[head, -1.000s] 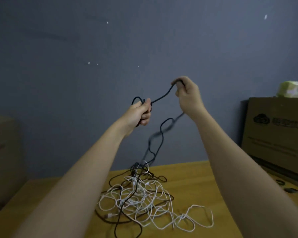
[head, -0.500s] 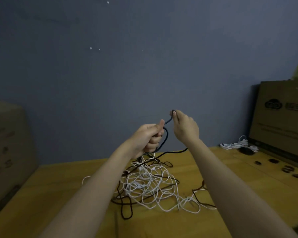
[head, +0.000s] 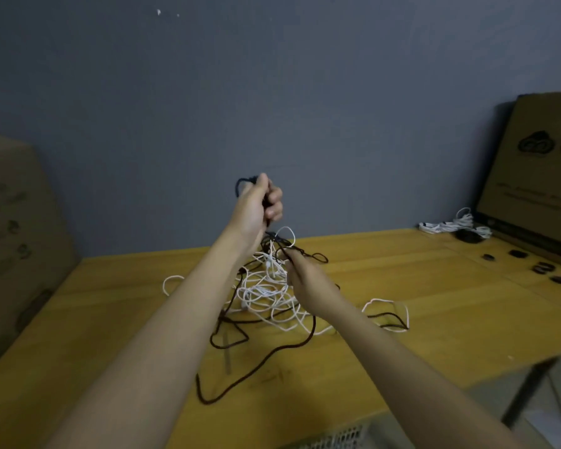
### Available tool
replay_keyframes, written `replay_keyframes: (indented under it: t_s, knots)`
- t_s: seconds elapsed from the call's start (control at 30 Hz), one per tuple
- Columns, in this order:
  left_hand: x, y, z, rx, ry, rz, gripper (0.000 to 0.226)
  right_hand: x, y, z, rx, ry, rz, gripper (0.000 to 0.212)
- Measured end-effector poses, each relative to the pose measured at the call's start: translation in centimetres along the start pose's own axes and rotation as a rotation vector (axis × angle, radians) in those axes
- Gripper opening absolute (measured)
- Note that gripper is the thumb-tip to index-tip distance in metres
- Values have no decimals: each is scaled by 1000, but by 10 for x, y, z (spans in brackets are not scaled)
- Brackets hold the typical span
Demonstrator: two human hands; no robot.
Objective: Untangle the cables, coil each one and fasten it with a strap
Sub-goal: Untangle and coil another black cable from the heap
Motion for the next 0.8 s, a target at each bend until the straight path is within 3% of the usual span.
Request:
replay_keyframes:
  t_s: [0.1, 0.23, 0.33, 0.4, 0.47, 0.6, 0.7, 0.73, 0.8]
  knots:
    - [4, -3, -3, -75, 191, -402, 27, -6, 8, 18, -32, -14, 2, 29]
    - [24, -12, -1, 53, 343, -974, 26, -5, -2, 21, -261, -339, 244, 30]
    - [38, -17, 0, 190, 388, -1399, 32, 1, -20, 19, -379, -504, 242, 26]
    - [44, -19, 3, 268, 406, -1559, 32, 1, -39, 12, -464, -528, 197, 24]
    - [47, -22, 5, 302, 404, -1569, 39, -9, -55, 2, -501, -465, 170, 27]
    - [51, -22, 8, 380, 388, -1509, 53, -25, -68, -7, -538, -261, 341, 35]
    - [50, -21, 6, 398, 394, -1456, 43, -27, -68, -10, -301, -117, 133, 26]
    - [48, -23, 4, 364, 383, -1395, 39, -29, -68, -10, -275, -95, 62, 20]
    - [44, -27, -2, 253, 380, -1278, 35, -32, -73, -8, -371, -84, -42, 11]
Point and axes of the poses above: each hand's wrist, its own z-axis away from the middle knuckle, its own y-axis out of the palm, x = y × z, the point moved 4 cm from there along -z, towards the middle knuckle, and after that the axes turned 15 degrees about -x, right-handed, at the moved point
